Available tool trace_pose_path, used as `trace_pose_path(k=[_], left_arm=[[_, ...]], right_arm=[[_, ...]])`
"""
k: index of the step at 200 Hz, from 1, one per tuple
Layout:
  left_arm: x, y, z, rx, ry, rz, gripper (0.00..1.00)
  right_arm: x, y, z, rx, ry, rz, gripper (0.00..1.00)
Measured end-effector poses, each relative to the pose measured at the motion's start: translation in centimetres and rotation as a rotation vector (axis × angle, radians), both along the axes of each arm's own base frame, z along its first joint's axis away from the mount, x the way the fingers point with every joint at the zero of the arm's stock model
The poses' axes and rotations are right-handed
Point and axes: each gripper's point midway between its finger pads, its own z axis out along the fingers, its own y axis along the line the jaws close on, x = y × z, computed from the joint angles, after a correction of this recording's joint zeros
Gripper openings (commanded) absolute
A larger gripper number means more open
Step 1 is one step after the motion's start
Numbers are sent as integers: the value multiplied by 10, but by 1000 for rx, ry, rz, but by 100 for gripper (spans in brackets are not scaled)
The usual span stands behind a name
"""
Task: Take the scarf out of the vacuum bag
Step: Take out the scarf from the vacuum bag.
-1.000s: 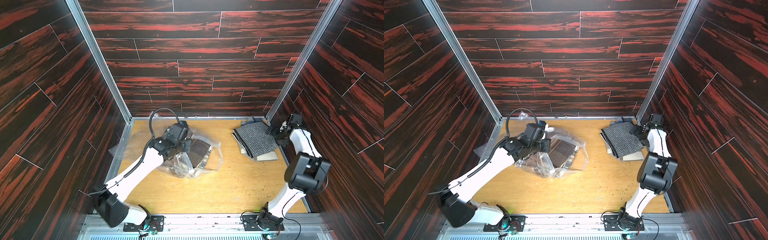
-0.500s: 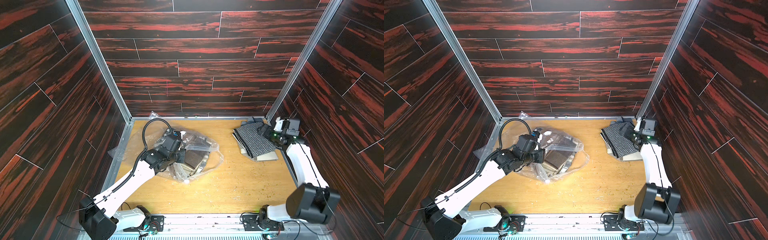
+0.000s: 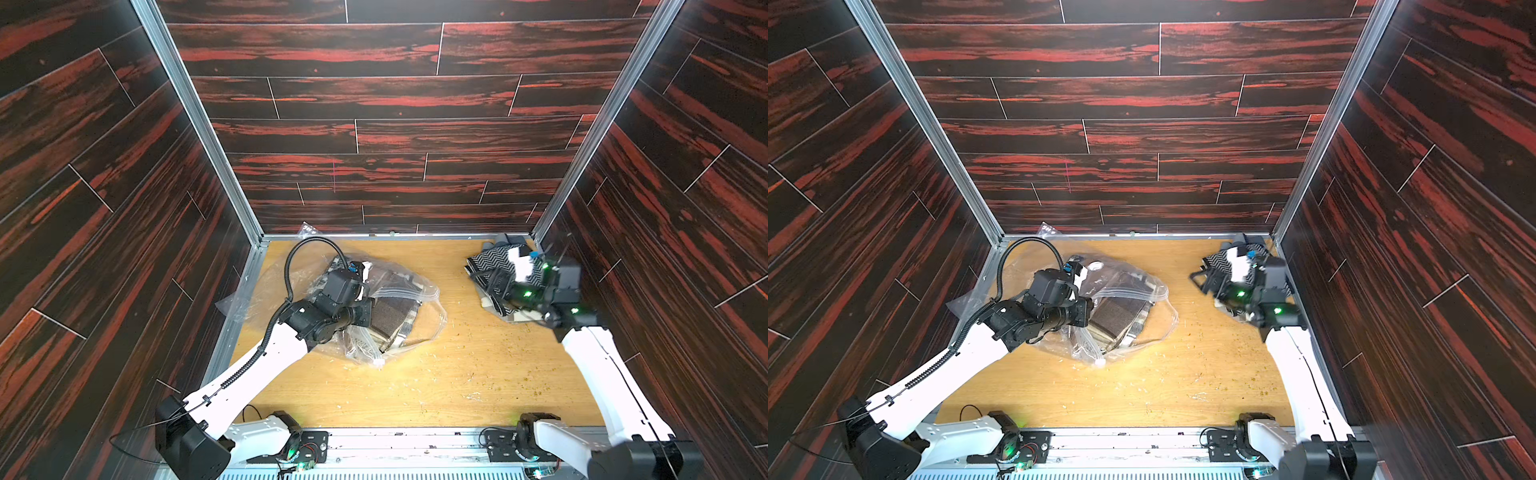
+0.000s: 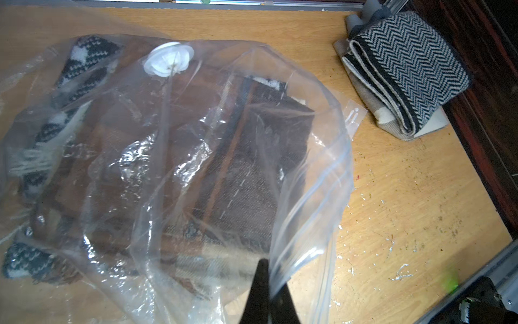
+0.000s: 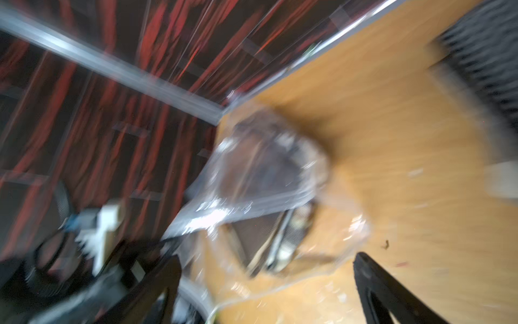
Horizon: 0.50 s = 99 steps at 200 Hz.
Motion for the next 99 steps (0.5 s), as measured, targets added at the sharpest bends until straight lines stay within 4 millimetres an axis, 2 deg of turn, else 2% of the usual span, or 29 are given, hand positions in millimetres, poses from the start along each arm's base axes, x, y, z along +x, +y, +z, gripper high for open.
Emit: trace_pose_path(k=[25,46,78,99], left_arm=[[-4,-8,2,-28,5,-42,0],[-6,-14,1,-49,3,-76,0],[-12,-25,-7,-62,12,-123,0],[-13,-36,-9,-64,8,-151,0]], right_arm=[[-37,41,-20,71,48,127,93],[-60,60,-50,109,110,182,88],[-77,79,-93,151,199,210,82],[-75,92,-105,174,218,230,80]])
